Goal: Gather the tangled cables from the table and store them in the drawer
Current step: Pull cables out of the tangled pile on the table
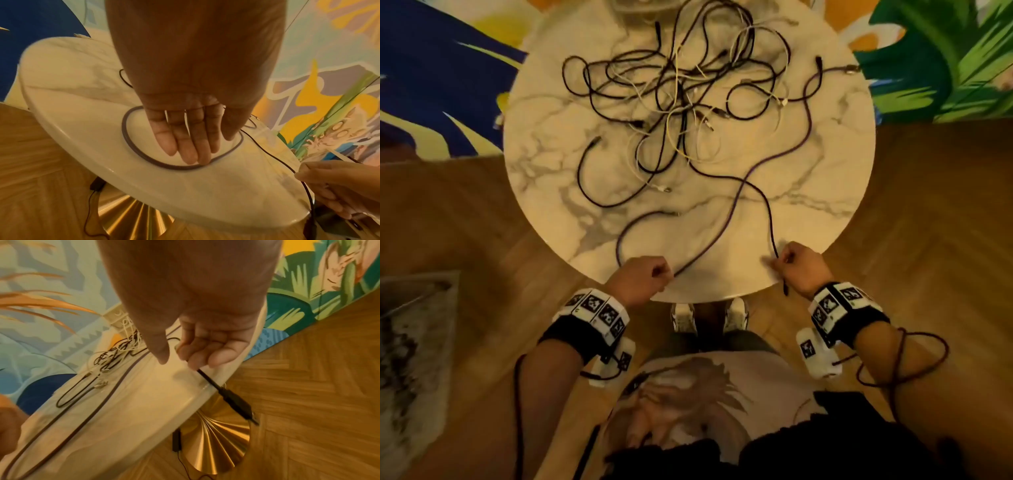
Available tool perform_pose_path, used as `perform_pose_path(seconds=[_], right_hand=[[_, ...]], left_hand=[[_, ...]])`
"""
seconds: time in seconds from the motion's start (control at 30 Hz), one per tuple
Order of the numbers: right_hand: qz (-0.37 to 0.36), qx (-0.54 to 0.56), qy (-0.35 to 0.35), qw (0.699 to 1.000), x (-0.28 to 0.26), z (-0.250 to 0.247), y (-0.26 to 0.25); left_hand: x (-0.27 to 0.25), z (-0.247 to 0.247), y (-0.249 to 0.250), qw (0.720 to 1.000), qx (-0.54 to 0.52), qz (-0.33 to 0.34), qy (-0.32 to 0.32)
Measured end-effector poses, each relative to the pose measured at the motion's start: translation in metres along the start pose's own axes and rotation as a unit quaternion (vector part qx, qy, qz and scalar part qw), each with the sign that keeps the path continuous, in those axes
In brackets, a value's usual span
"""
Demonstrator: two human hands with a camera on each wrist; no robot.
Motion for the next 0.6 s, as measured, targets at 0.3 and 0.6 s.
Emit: perform_pose_path(seconds=[0.3, 0.6], right_hand=[[-0.029, -0.011, -0.029, 0.999, -0.005, -0.003, -0.008], [-0.19, -0.062, -0.114, 0.973, -0.017, -0.02, -0.08]], left_hand=[[0.004, 0.008, 0.022, 0.998, 0.045, 0.038, -0.002], [0.031, 0.02, 0.122, 0.925, 0.27, 0.268, 0.016]])
Point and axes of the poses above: each hand's wrist, its own x-axis towards the middle knuckle, its own z-axis out of the palm, y = z × x, the point moved 3 cm from there along x, towards the middle knuckle, and after that the axes turned 7 degrees about y, right-handed, at the moved point
